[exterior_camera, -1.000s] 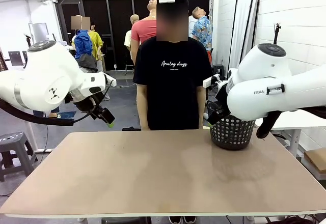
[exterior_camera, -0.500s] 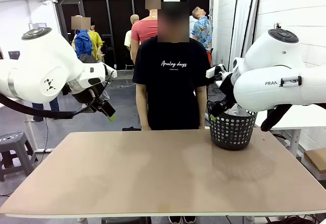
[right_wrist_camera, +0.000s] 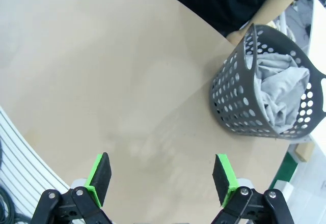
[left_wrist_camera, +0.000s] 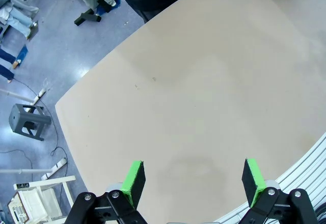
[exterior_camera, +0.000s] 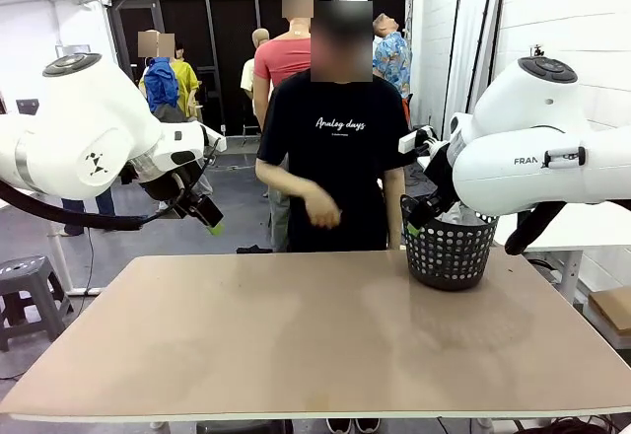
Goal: Fold the training pants.
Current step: Grab both ends of the Training pants handed by a person.
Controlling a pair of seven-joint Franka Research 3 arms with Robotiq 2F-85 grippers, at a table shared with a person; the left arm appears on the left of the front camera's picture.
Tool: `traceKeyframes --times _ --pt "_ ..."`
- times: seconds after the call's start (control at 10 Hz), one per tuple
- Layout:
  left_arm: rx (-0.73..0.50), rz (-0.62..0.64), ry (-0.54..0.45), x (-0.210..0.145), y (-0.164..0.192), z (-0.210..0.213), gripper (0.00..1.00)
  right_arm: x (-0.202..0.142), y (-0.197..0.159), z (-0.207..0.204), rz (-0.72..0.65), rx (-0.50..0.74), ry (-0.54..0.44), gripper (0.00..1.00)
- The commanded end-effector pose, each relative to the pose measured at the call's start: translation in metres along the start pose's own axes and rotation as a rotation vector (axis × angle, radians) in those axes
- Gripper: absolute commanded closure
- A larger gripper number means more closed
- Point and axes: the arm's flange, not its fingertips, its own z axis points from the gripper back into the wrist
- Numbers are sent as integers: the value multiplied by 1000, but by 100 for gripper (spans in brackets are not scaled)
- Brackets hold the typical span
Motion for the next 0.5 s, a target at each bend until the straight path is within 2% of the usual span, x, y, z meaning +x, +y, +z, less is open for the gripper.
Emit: traceKeyframes --times 0.0,0.4 --pt "-2 -5 -11 0 1 -2 0 0 0 0 -6 -4 -3 0" --pt "-2 -5 -11 0 1 -2 0 0 0 0 -6 -4 -3 0"
